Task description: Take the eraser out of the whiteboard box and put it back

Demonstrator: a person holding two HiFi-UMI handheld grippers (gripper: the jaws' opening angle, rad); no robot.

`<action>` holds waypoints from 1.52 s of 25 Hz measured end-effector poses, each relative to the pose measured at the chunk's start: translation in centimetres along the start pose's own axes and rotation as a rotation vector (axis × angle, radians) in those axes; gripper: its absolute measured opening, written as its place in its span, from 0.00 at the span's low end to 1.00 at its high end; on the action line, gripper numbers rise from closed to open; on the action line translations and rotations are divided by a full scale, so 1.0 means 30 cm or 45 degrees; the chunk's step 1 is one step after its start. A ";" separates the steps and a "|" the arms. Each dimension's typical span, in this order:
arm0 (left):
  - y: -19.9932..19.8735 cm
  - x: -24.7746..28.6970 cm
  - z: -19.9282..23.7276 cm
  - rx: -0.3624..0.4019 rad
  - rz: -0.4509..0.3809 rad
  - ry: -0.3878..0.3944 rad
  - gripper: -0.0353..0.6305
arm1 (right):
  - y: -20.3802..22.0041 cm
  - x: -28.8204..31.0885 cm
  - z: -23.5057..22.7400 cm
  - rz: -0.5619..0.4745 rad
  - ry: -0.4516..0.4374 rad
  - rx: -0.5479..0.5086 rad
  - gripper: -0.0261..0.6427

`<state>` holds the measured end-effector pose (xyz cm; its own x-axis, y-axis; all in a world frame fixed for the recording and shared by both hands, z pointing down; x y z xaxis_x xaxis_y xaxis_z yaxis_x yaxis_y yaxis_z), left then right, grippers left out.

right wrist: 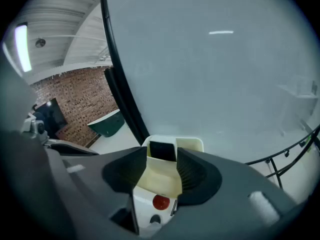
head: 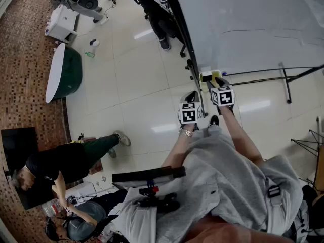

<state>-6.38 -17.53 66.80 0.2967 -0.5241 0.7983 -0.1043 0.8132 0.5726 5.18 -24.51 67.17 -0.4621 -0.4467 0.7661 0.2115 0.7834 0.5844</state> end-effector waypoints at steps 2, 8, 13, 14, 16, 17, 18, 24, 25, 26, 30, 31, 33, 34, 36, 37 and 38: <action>-0.020 0.009 0.008 -0.016 -0.009 0.003 0.06 | -0.010 0.030 -0.003 0.037 0.005 -0.008 0.33; -0.078 -0.006 0.065 -0.021 -0.059 0.023 0.06 | -0.028 0.111 0.018 0.102 0.048 0.036 0.39; -0.114 -0.017 0.125 -0.028 -0.091 0.040 0.06 | -0.013 0.161 0.032 0.206 0.140 0.111 0.42; -0.119 -0.020 0.129 -0.023 -0.097 0.049 0.06 | -0.005 0.169 0.035 0.221 0.138 0.126 0.41; -0.129 -0.028 0.136 -0.010 -0.106 0.065 0.06 | -0.026 0.162 0.025 0.186 0.169 0.096 0.40; -0.134 -0.030 0.142 -0.004 -0.109 0.071 0.06 | -0.038 0.152 0.019 0.161 0.180 0.085 0.41; -0.138 -0.030 0.149 -0.002 -0.110 0.076 0.06 | -0.046 0.138 0.020 0.135 0.169 0.092 0.41; -0.146 -0.008 0.161 -0.014 -0.108 0.129 0.06 | -0.103 -0.079 0.066 -0.096 0.071 0.093 0.41; -0.146 -0.004 0.164 -0.011 -0.107 0.136 0.06 | -0.112 -0.111 0.076 -0.117 0.071 0.081 0.40; -0.145 0.002 0.162 -0.007 -0.104 0.146 0.06 | -0.118 -0.143 0.083 -0.136 0.068 0.080 0.40; -0.141 0.025 0.122 0.004 -0.094 0.188 0.06 | -0.107 -0.255 0.092 -0.180 0.038 0.100 0.40; -0.142 0.028 0.117 0.006 -0.094 0.193 0.06 | -0.103 -0.269 0.095 -0.182 0.033 0.099 0.40; -0.144 0.031 0.113 0.008 -0.096 0.199 0.06 | -0.090 -0.270 0.092 -0.172 0.045 0.085 0.40; -0.145 0.031 0.113 0.009 -0.097 0.200 0.06 | -0.080 -0.258 0.086 -0.160 0.056 0.082 0.40; -0.147 0.029 0.112 0.009 -0.101 0.201 0.06 | -0.059 -0.227 0.067 -0.134 0.070 0.092 0.40; -0.148 0.026 0.113 0.008 -0.104 0.199 0.06 | -0.049 -0.211 0.059 -0.123 0.074 0.100 0.40; -0.149 0.023 0.117 0.006 -0.107 0.195 0.06 | -0.039 -0.195 0.053 -0.112 0.079 0.104 0.40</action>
<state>-9.03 -22.41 65.45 0.4461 -0.5449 0.7100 -0.0774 0.7669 0.6371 6.27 -22.14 61.57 -0.4213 -0.5391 0.7293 0.1002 0.7715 0.6283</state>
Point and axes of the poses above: the fingertips, and each gripper's own axes: x forward along the fingers, z to its left, y out of its underside, the point moved 4 cm from there along -x, backward along the fingers, and after that the axes turned 13 degrees about z, right-handed, at the moved point
